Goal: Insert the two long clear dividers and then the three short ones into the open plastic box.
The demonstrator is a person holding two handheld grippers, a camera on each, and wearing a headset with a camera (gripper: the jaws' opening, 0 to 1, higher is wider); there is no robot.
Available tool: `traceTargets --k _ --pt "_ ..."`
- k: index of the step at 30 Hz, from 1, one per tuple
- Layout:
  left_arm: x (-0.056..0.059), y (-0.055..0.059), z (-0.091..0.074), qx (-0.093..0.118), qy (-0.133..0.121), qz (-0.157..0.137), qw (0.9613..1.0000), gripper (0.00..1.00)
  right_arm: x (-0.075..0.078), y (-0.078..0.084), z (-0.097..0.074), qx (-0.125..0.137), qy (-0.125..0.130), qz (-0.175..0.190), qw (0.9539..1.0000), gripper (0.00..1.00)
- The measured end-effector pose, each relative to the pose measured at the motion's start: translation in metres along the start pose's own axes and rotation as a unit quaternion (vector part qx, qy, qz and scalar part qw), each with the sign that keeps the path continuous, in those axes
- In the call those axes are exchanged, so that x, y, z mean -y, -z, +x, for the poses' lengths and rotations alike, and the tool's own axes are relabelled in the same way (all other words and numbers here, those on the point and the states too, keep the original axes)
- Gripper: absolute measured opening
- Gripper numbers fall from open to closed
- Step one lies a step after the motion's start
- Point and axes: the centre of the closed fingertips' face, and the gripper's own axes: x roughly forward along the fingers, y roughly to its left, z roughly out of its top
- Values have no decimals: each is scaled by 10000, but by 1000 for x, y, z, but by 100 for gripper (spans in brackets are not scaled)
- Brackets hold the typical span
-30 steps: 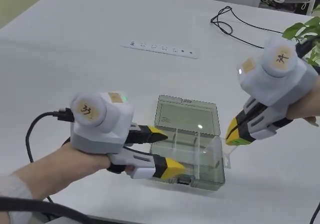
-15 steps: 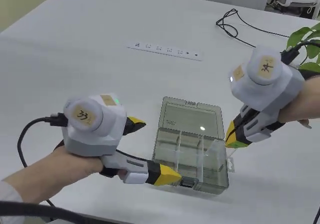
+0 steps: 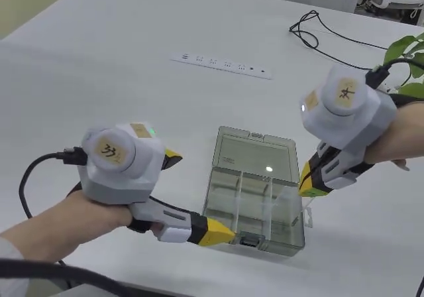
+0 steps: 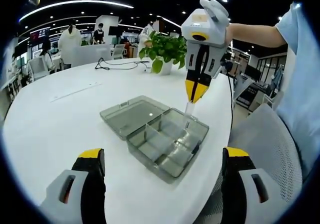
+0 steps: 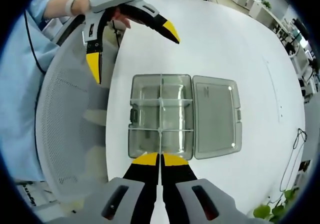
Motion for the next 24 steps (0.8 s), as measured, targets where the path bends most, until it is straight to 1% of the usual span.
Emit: traceTargets --k 5,14,21,22,24 --pt "2 2 0 8 30 -23 10000 98 -1 -1 3 -46 -21 -61 10000 2" --pt "-1 2 -1 24 23 -64 10000 95 -3 -1 8 -158 -55 -131 9998 2" --pt "0 3 -2 55 28 -88 9999 94 -4 -1 14 -177 -62 -159 9997 2" --pt "0 3 -2 59 35 -103 9999 94 -5 -1 14 -178 -91 -101 9997 2" --pt "0 4 -2 55 29 -97 9999 94 -5 -1 16 -187 -76 -168 9997 2"
